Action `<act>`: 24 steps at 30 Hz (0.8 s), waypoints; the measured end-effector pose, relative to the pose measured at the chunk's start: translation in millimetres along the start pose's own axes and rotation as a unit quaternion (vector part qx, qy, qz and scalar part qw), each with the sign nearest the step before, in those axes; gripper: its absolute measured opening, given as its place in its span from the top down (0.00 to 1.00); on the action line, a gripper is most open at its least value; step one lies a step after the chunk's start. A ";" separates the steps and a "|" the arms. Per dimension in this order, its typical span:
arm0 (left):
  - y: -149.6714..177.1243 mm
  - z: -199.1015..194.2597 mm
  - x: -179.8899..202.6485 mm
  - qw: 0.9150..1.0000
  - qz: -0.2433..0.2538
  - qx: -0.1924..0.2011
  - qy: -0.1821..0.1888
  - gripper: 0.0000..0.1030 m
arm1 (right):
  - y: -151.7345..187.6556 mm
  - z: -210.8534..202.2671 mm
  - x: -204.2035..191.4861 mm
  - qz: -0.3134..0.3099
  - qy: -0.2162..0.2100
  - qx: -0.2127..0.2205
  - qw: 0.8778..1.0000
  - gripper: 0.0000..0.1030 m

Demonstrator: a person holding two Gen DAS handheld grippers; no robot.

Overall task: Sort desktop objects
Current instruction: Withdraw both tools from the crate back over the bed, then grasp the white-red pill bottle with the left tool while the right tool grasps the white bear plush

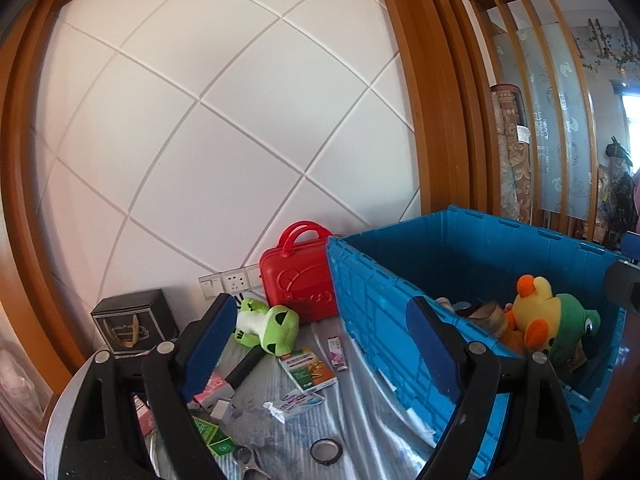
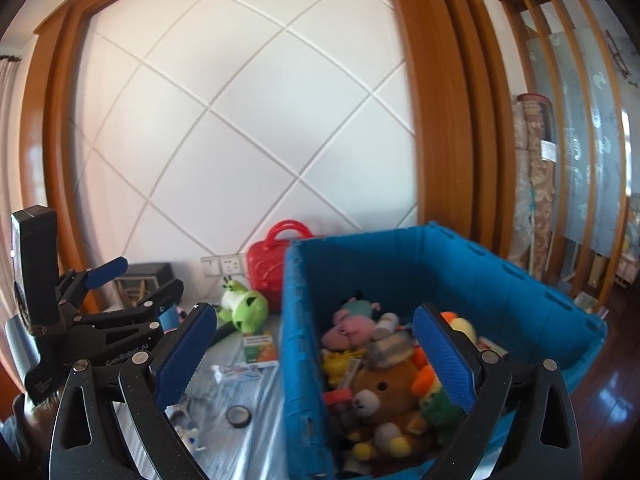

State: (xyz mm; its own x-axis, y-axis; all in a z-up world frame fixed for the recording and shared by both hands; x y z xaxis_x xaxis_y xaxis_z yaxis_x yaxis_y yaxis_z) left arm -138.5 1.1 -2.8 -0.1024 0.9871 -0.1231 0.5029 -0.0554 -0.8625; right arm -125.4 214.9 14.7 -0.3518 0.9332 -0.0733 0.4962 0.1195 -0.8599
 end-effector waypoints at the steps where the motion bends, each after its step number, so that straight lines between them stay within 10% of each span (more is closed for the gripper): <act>1: 3.3 0.1 -8.9 1.000 -0.004 -0.002 -0.005 0.16 | 1.4 1.9 -10.3 -0.004 -0.008 0.000 1.000 0.01; 24: 127.7 8.6 -233.5 0.984 -0.071 -0.082 -0.141 0.16 | 52.1 108.5 -189.4 -0.065 -0.101 -0.106 0.987 0.01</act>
State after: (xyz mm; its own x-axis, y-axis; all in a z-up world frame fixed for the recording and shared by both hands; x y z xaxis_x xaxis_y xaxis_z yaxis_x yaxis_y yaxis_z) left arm -57.8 -237.8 -88.5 -0.4040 0.9008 -0.1591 0.5953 0.1268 -0.7935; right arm -119.1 7.7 -71.0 -0.5636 0.8216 -0.0860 0.5835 0.3223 -0.7454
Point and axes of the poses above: each gripper's, at about its wrist camera, not at the fingertips, and z roughly the way its jaws point, x to its right, y to its underside, the point moved 1 cm from there along z, roughly the way its jaws point, and after that the axes turned 13 degrees about -x, right-handed, at the moved point
